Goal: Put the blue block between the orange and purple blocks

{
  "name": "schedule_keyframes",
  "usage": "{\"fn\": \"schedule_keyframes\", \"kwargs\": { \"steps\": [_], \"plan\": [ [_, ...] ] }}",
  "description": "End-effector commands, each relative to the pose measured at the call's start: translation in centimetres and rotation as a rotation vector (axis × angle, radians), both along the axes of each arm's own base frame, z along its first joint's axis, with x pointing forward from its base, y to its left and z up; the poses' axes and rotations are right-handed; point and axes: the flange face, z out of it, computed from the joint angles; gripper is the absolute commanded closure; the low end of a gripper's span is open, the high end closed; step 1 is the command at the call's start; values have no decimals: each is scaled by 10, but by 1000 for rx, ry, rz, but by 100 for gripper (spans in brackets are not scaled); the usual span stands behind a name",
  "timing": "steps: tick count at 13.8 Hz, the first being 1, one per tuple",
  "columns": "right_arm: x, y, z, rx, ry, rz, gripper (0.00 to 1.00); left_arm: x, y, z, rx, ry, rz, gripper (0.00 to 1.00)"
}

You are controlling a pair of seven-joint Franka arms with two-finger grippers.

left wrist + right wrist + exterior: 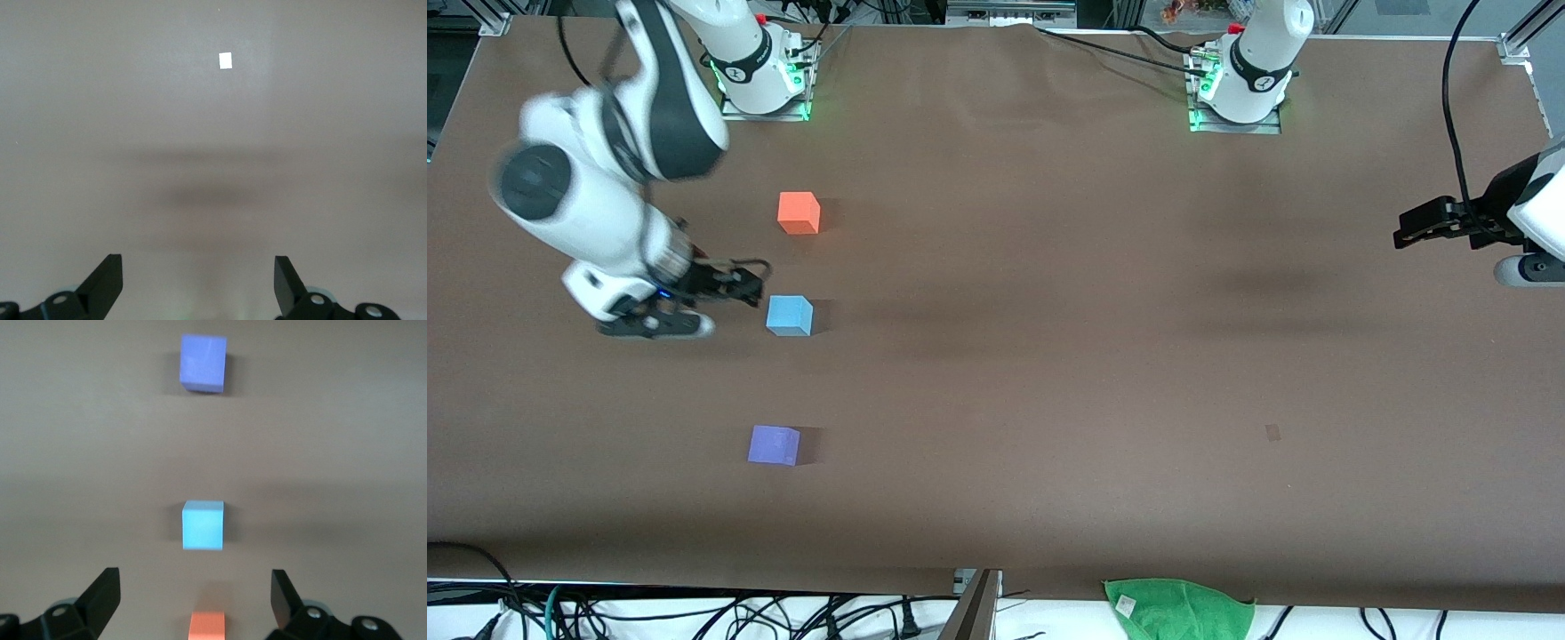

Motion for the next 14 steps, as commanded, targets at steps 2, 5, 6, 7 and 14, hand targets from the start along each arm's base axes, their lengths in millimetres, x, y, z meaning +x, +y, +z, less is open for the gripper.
{"fn": "schedule_keyframes", "kwargs": {
  "steps": [2,5,6,7,14],
  "plan": [
    [-22,-31,83,-5,30,-21,0,0,3,1,20,5,-21,0],
    [-38,-49,91,-3,143,-8,0,0,2,1,19,5,-21,0],
    [-49,-50,102,4,118,-6,0,0,3,1,20,5,-21,0],
    [-51,-53,107,4,104,-11,0,0,2,1,18,5,-23,0],
    [-37,-69,116,-6,75,-28,0,0,2,1,19,5,-21,0]
  ]
}}
